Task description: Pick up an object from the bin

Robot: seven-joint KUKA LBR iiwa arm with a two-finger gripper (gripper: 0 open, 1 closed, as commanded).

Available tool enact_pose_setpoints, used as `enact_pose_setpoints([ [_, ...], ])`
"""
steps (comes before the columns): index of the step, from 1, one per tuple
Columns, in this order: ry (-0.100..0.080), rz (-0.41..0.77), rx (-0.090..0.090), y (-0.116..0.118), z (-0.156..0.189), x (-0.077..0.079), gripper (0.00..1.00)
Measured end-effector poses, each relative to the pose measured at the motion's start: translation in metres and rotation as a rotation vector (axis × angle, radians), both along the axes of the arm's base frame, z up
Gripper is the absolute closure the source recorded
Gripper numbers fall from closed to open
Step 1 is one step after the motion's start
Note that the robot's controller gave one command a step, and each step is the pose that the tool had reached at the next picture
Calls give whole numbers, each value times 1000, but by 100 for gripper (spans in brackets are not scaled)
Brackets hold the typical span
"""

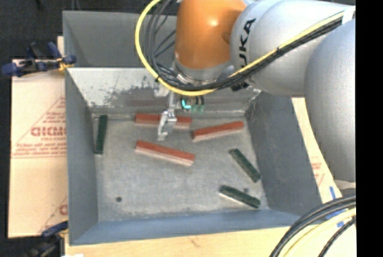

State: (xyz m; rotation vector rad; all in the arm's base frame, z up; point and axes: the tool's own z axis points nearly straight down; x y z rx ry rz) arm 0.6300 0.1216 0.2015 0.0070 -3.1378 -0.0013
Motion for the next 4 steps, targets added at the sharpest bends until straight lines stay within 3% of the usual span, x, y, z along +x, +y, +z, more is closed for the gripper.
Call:
enact_pose_setpoints([
  [1,-8,-2,1,0,5,2,0],
  [2,-16,-2,2,-1,-39,5,0],
  [3,-35,-49,8,0,-118,13,100],
  [4,-34,-51,8,0,-118,13,100],
])
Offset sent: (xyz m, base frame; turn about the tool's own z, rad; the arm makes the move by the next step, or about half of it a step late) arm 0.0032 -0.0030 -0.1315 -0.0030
